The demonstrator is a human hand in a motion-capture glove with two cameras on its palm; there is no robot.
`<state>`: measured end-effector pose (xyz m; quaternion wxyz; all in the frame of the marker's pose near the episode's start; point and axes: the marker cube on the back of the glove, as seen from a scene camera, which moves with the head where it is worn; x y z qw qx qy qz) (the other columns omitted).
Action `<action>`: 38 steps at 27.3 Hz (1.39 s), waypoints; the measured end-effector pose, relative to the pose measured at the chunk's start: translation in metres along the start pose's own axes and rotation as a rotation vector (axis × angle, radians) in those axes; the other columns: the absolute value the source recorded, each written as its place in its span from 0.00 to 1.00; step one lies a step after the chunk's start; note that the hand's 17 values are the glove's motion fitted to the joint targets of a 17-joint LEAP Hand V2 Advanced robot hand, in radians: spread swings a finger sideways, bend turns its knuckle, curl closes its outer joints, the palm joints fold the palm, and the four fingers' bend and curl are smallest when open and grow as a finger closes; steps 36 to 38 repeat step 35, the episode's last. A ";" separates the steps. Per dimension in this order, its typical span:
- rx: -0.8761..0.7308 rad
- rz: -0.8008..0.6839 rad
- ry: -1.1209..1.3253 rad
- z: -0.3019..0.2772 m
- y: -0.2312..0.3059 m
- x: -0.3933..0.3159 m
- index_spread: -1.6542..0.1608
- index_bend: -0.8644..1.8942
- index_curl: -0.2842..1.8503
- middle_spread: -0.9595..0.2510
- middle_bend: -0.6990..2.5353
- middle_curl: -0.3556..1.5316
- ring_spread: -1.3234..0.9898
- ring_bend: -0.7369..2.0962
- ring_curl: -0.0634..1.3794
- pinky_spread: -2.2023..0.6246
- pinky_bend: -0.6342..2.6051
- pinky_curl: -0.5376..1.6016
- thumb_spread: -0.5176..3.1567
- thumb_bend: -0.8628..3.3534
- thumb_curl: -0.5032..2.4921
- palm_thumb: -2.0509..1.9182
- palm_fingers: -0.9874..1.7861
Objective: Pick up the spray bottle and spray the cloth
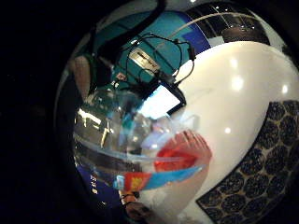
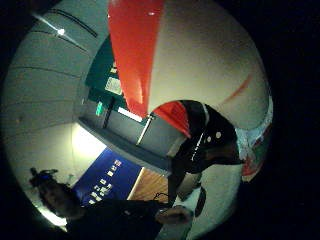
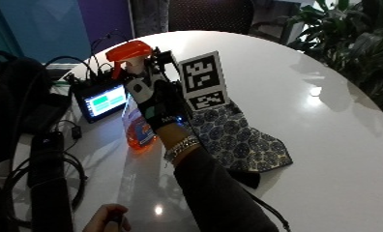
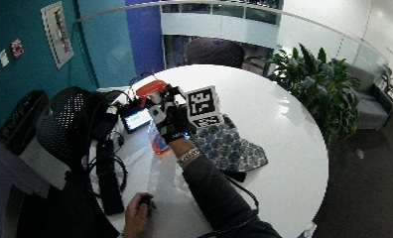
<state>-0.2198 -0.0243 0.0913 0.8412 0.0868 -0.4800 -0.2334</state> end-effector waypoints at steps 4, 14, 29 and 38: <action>-0.040 0.034 0.040 -0.002 0.010 0.011 0.75 0.36 0.35 0.66 0.35 0.46 0.51 0.43 0.37 0.78 0.26 0.44 0.47 0.20 0.32 0.73 0.66; -0.142 0.030 0.418 -0.038 0.043 0.008 0.74 0.35 0.30 0.70 0.31 0.43 0.52 0.39 0.31 0.84 0.26 0.42 0.45 0.20 0.31 0.74 0.55; -0.411 -0.030 0.902 -0.078 0.089 -0.039 0.71 0.39 0.31 0.75 0.29 0.40 0.54 0.32 0.24 0.86 0.25 0.40 0.46 0.20 0.28 0.69 0.47; -0.422 -0.030 0.956 -0.081 0.093 -0.038 0.70 0.40 0.31 0.76 0.29 0.39 0.55 0.32 0.23 0.86 0.25 0.39 0.46 0.20 0.28 0.69 0.47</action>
